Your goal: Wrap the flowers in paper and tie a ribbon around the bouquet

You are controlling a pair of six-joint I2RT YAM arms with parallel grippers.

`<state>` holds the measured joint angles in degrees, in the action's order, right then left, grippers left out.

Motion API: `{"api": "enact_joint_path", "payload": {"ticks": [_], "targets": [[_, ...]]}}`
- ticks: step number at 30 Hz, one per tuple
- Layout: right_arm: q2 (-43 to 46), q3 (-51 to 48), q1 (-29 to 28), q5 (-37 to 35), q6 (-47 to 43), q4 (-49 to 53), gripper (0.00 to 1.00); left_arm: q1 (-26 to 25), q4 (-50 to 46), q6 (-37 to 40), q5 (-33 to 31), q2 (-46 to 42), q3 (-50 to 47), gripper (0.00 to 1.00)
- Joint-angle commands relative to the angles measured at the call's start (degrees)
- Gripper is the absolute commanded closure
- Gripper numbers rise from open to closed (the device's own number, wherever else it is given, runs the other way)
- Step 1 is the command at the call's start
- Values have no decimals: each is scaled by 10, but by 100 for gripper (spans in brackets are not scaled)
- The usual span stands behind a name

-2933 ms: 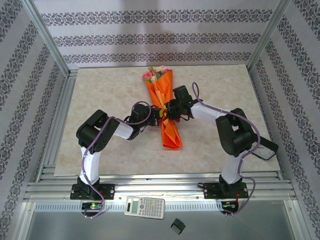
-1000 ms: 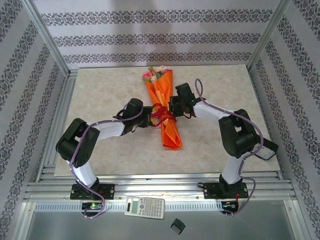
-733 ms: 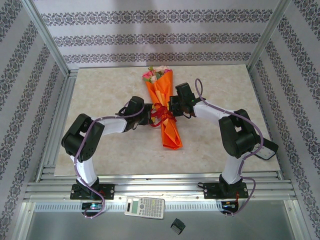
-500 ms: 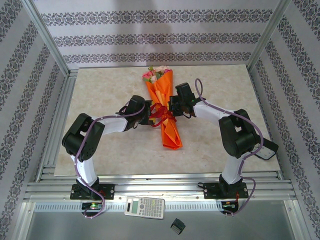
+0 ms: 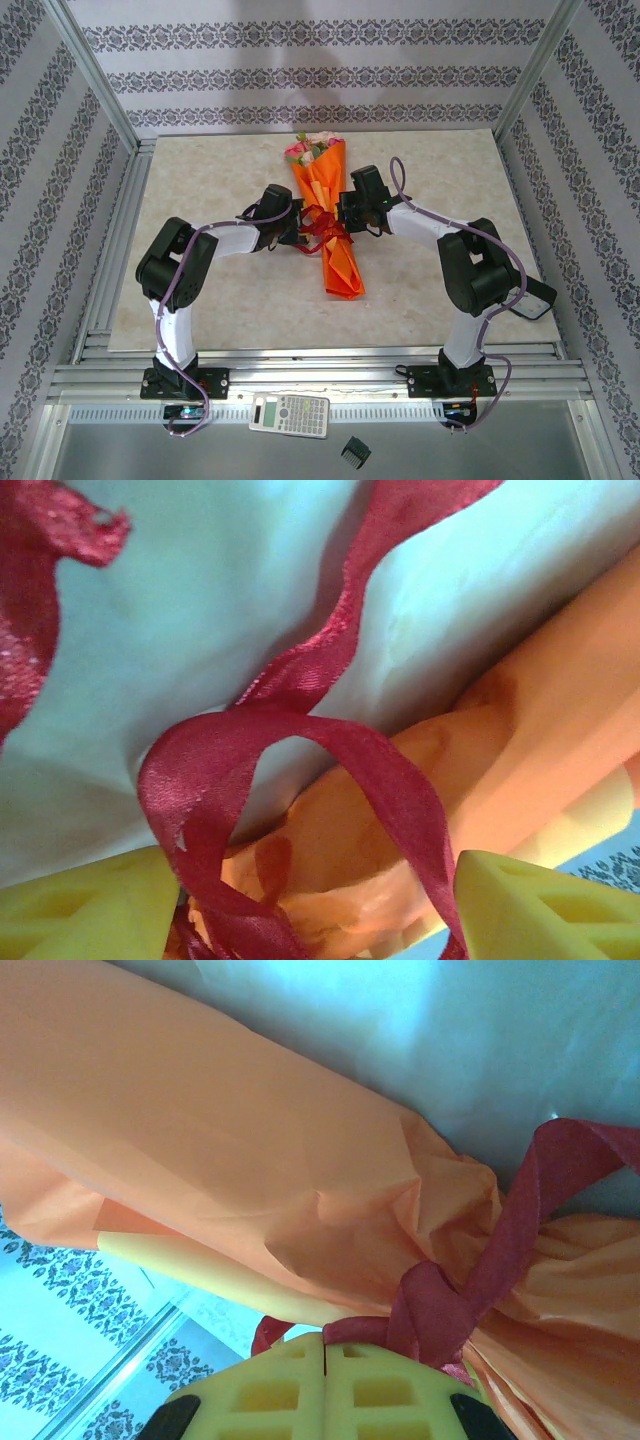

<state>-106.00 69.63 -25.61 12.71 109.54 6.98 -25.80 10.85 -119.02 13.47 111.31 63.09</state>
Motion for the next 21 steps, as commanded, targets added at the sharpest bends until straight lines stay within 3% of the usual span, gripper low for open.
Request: {"api": "enact_joint_path", "payload": {"ticks": [1,7,15,21], "targets": [[4,4,3,-2,-5,-4,100,4,-54,-79,6,3,15,30],[7,1,3,-3,-6,-5,100,4,-43,-85,22,44,41,47],[18,-6,8,-14,-15,-11,100,5,-7,-90,17,45,13,93],[26,-19,16,-20,-22,-20,100,10,7,-77,4,27,-12,100]]}}
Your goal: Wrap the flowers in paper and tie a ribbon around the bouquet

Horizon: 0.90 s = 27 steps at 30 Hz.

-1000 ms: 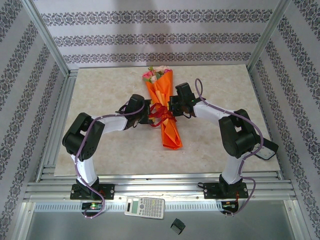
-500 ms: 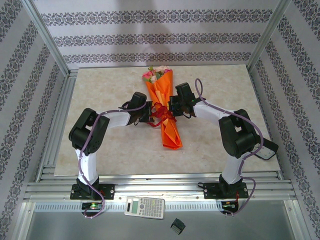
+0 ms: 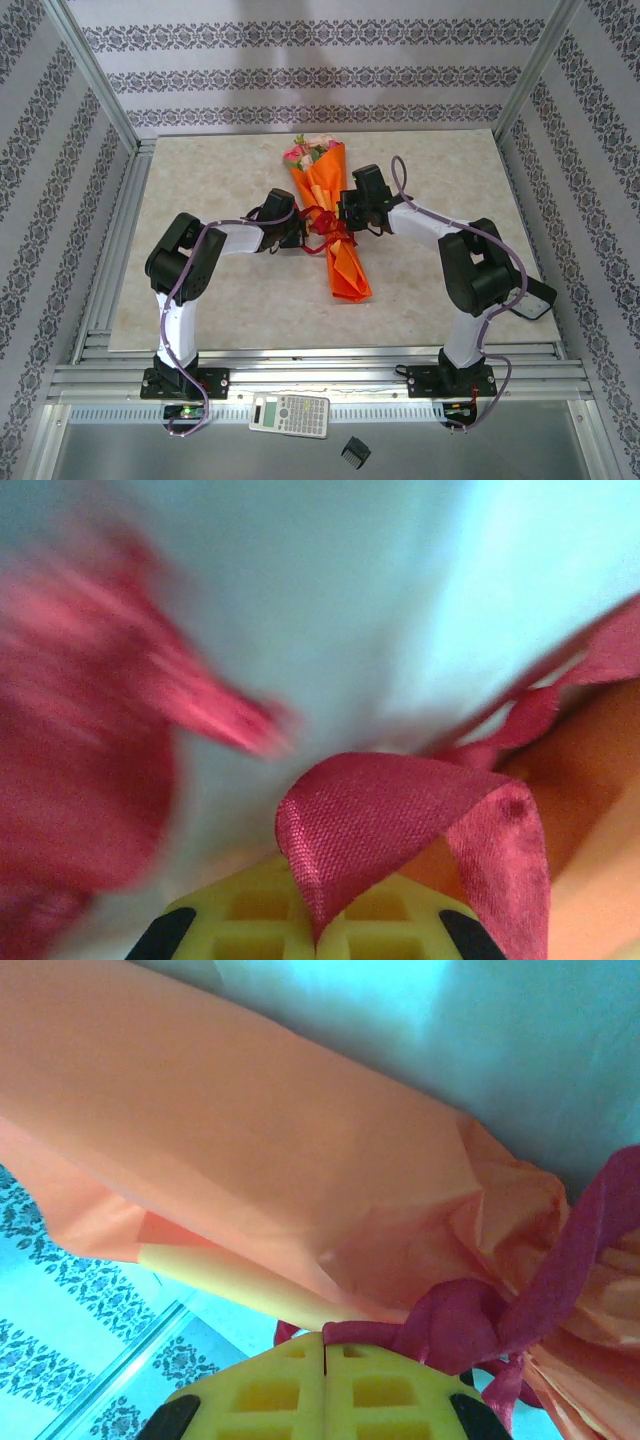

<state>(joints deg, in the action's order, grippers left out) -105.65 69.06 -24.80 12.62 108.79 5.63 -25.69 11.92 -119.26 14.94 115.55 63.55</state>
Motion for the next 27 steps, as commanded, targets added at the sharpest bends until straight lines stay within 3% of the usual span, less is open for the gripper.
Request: {"api": "enact_joint_path", "payload": {"ticks": [1,18,27], "targets": [[25,-17,9,-20,-17,-9,100,10,-3,-67,-14,-18,-19,100],[44,-54,30,-14,-27,-49,100,28,37,-44,-26,-47,-71,100],[71,-83,39,-44,-31,-60,100,28,28,-30,-13,-70,-83,100]]}}
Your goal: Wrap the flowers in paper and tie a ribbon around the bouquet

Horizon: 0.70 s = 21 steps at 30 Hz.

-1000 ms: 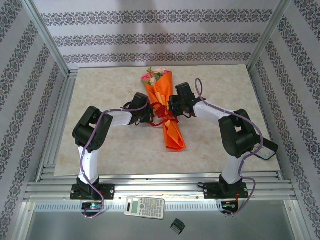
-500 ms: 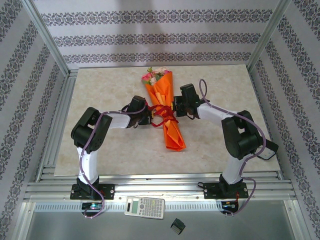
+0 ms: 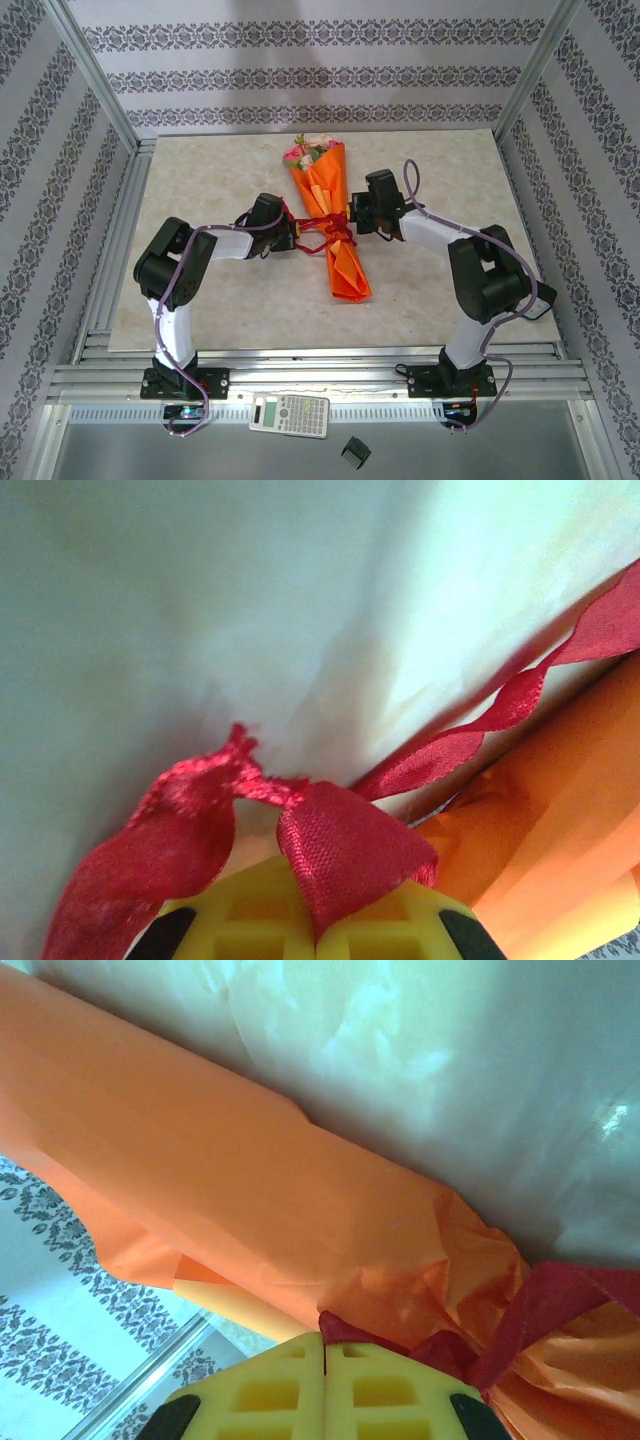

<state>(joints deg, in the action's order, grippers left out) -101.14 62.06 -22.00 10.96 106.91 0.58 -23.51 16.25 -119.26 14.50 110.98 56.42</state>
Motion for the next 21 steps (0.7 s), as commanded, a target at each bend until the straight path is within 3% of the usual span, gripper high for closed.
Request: {"api": "enact_joint_path", "payload": {"ticks": [1,21], "targets": [[28,-18,13,-28,-13,-14,100,6,-15,-30,-7,-25,-12,100],[70,-151,63,-45,-14,-124,100,3,-41,-9,4,-69,-60,100]]}}
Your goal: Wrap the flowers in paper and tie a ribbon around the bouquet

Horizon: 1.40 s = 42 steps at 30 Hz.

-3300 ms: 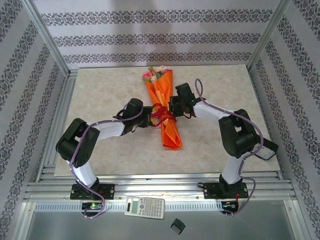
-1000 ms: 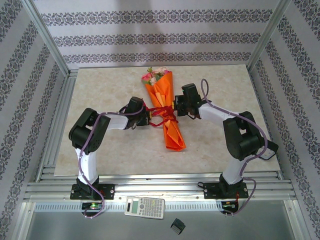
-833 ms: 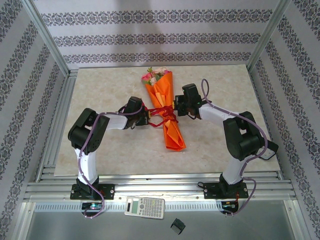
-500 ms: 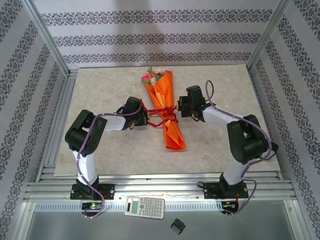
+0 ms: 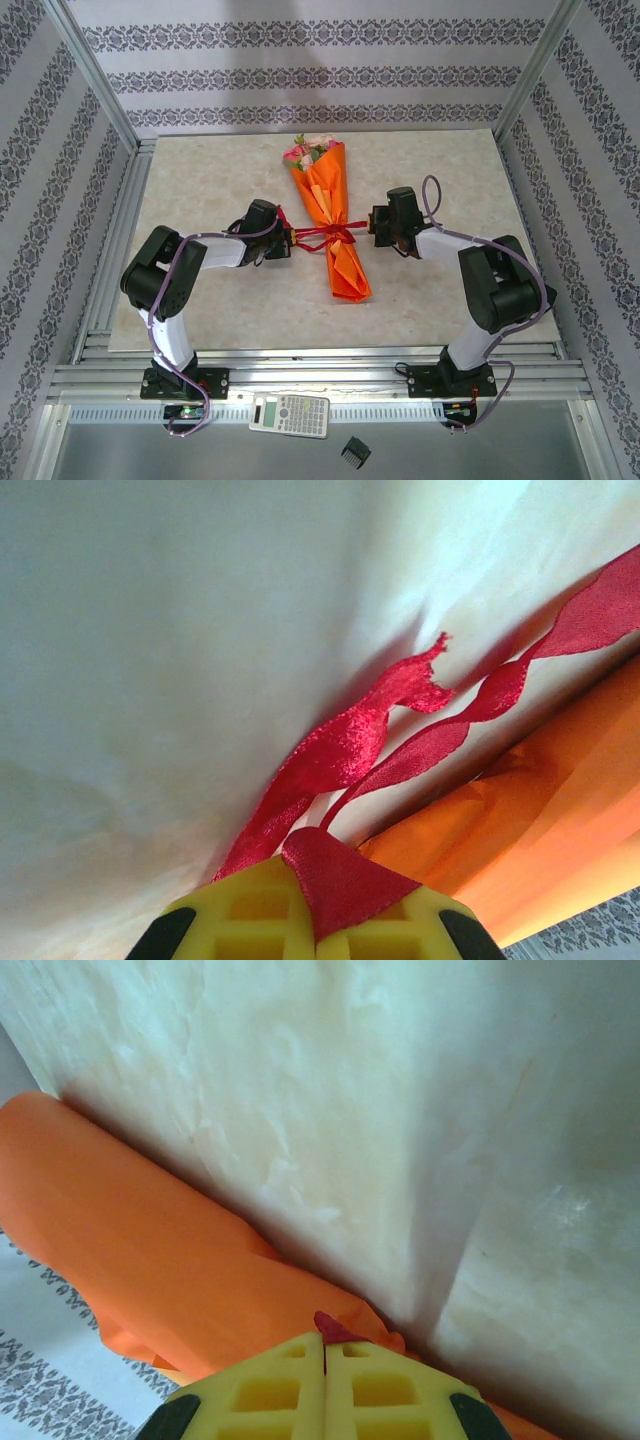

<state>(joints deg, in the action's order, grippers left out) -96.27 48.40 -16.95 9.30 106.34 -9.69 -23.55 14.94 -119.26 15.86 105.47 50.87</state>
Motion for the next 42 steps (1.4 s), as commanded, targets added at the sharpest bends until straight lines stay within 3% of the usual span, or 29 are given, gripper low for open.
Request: {"api": "enact_joint_path", "payload": {"ticks": [1,42], "targets": [[23,-17,15,-30,-9,-22,100,3,-28,-9,-10,-13,-5,100],[57,-61,96,-47,-59,-2,100,37,-37,8,-9,-40,-34,100]]}}
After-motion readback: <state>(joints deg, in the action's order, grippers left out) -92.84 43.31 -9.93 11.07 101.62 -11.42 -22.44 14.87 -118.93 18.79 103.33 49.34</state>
